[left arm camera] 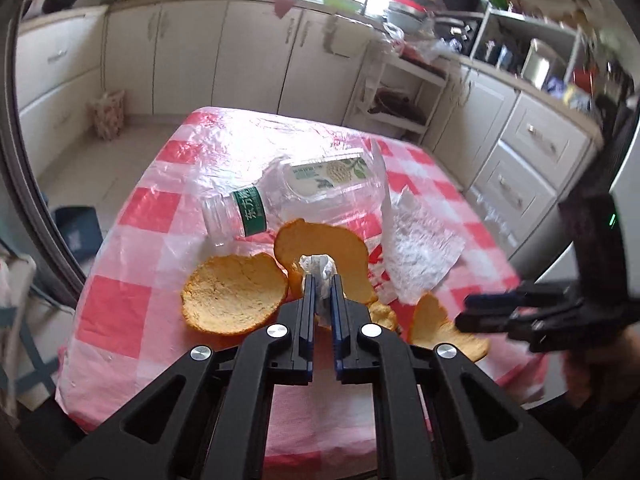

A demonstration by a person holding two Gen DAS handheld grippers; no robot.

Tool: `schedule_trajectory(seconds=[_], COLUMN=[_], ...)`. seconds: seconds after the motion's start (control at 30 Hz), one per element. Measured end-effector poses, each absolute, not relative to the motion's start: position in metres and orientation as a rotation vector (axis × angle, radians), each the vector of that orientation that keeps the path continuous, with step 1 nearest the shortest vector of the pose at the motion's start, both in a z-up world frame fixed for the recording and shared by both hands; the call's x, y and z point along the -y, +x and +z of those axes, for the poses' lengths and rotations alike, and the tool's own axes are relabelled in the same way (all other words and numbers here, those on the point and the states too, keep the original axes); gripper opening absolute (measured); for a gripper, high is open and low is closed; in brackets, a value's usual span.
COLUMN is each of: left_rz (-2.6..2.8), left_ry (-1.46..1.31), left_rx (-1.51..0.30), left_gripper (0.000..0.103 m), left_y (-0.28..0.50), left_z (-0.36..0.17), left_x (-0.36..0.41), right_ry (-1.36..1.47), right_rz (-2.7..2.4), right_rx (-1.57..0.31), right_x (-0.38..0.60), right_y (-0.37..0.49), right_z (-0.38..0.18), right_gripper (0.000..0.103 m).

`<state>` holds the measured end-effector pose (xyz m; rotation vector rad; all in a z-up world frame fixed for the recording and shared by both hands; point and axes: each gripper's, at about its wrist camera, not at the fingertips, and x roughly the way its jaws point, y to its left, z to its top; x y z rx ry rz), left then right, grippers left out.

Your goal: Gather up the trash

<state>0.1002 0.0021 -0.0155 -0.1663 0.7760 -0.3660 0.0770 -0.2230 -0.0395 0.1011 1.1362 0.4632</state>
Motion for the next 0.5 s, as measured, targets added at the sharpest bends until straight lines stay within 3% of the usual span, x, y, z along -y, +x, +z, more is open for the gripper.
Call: schedule_trajectory(seconds=[0.2, 0.27, 0.3, 0.4, 0.5], left_rz=[-0.350, -0.350, -0.348, -0.344, -0.343], left_ry=[-0.185, -0.183, -0.180, -0.168, -0.159], left_rx=[-0.759, -0.763, -0.764, -0.759, -0.752], left_gripper=[0.007, 0.007, 0.007, 0.007, 0.007], left_y=[0.098, 0.096, 0.095, 0.090, 0.083], left_z=[-0.006, -0.006, -0.005, -0.001, 0.005], left_x=[-0.009, -0.008, -0.008, -0.008, -0.007], right_ry=[-0.049, -0.083, -0.093, -0.083, -0.066], right_rz=[0.436, 0.443, 0.449, 0.456, 0.438], right_rx=[-1.134, -1.127, -1.129, -1.118, -1.083], right_x=[0.200, 0.195, 0.193, 0.193, 0.203], right_y=[0.074, 0.072, 0.072, 0.072, 0.071], right_z=[-0.049, -0.050, -0.051, -0.050, -0.042], right_gripper=[0.046, 0.037, 0.022, 0.009, 0.005])
